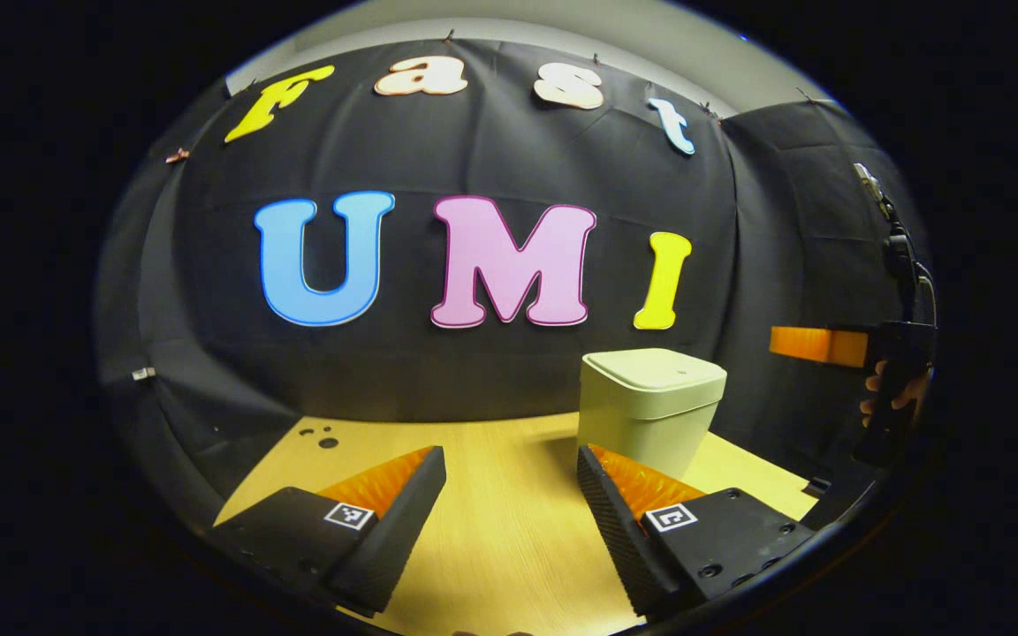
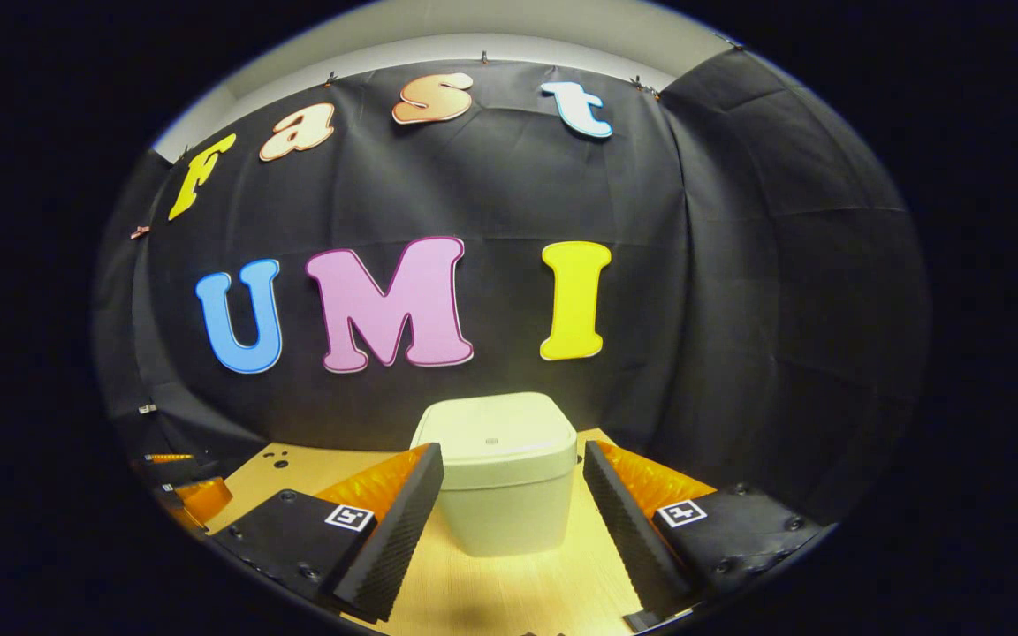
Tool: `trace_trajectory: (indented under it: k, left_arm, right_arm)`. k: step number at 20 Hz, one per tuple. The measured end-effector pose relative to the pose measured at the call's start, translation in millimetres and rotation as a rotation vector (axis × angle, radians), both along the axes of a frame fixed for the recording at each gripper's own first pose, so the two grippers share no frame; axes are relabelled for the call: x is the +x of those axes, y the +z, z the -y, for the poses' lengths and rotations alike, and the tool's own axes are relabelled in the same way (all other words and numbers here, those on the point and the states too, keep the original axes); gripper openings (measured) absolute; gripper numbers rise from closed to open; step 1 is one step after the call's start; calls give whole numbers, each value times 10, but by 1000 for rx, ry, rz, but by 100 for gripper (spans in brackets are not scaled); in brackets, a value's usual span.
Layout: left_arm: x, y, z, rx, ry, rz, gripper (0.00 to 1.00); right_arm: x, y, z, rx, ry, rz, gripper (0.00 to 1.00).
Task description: Press the lid of the desktop garbage bin to open it, pick up the crumpled paper on the desktop and throw it into the bin, then pick up the pop can on the desktop and drop it into the bin, and finally close the garbage bin lid.
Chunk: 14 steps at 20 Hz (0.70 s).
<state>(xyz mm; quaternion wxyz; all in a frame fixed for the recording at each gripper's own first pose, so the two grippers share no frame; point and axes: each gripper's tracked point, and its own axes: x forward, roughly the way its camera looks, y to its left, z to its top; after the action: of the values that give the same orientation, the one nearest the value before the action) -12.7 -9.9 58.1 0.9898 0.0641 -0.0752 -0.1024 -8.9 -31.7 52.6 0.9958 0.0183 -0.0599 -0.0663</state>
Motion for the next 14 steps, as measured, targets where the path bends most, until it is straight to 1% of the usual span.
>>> trace_trajectory:
  k: [2, 4, 6, 8, 10, 14]
  left_arm:
    - [-90, -86, 14, -20, 10, -20, 96]
    - [-133, -123, 24, -71, 18, -44, 96]
    - [-153, -138, -34, -122, 47, -67, 96]
    - [-151, -99, -71, -146, 55, -78, 96]
    - [-172, -36, -161, -159, 83, -75, 96]
    - [-303, 66, -344, -145, 172, -25, 96]
  right_arm:
    - [-91, -182, -60, -18, 14, -35, 100]
    - [-114, -314, -174, -26, 44, -62, 100]
    - [-108, -372, -247, -15, 72, -90, 100]
    - [-82, -390, -346, -10, 110, -122, 100]
    - [-42, -379, -370, -19, 135, -132, 100]
    - [39, -403, -486, -29, 191, -156, 100]
